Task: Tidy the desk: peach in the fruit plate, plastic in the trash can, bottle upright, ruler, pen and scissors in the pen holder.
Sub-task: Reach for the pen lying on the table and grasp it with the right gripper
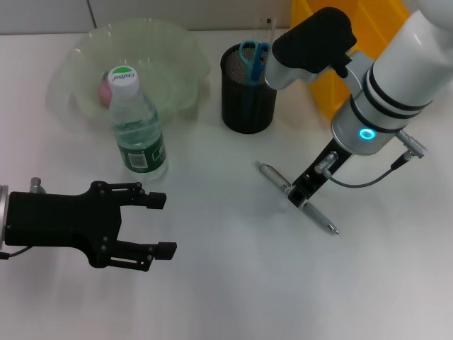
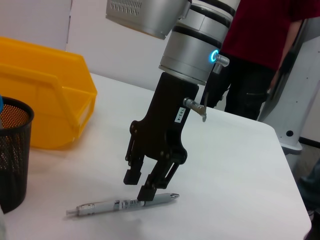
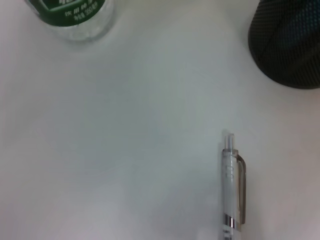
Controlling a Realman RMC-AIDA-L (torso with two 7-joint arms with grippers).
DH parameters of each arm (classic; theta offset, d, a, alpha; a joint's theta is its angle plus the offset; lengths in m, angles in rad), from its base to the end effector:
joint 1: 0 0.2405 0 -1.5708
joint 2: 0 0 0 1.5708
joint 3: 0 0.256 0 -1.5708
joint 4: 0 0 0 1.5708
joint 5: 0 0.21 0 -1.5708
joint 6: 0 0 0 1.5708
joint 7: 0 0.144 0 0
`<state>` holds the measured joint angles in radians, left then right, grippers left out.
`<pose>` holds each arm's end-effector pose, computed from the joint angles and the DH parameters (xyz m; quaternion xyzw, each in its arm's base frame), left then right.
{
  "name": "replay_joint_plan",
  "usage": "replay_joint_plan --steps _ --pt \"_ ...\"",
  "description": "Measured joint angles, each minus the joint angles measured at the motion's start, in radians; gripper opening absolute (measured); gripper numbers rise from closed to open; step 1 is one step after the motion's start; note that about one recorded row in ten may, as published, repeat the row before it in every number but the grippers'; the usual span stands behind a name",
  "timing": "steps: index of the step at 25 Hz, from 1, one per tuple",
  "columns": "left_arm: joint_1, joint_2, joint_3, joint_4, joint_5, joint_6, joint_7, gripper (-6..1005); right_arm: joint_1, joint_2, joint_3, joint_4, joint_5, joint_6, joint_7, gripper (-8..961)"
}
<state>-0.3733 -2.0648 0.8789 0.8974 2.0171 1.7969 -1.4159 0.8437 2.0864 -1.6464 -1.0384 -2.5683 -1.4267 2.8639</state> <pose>-0.2671 0.2750 0.0151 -0.9702 -0.1565 -0.1836 0.0239 0.1483 0.3649 -0.0704 -0.8895 0.3556 -0.2429 0.1530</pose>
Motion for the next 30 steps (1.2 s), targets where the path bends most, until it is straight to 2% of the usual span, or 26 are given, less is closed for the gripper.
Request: replay_joint_plan --steps 13,24,27,30 --pt "0.004 0.0 -0.001 0.0 0.0 -0.002 0.0 846 0.015 0.003 -0.042 0.058 0.022 0.036 -0.001 356" --pt "0.005 0.0 0.0 0.0 -0.001 -0.002 0.0 846 0.023 0.004 -0.043 0.095 0.022 0.05 -0.001 353" --pt "0.005 0.0 0.001 0.0 -0.002 -0.002 0.0 846 0.023 0.004 -0.049 0.098 0.022 0.055 -0.001 321" --pt "0.005 0.0 -0.002 0.0 -0.002 -0.002 0.0 846 0.021 0.004 -0.056 0.092 0.022 0.056 -0.008 241"
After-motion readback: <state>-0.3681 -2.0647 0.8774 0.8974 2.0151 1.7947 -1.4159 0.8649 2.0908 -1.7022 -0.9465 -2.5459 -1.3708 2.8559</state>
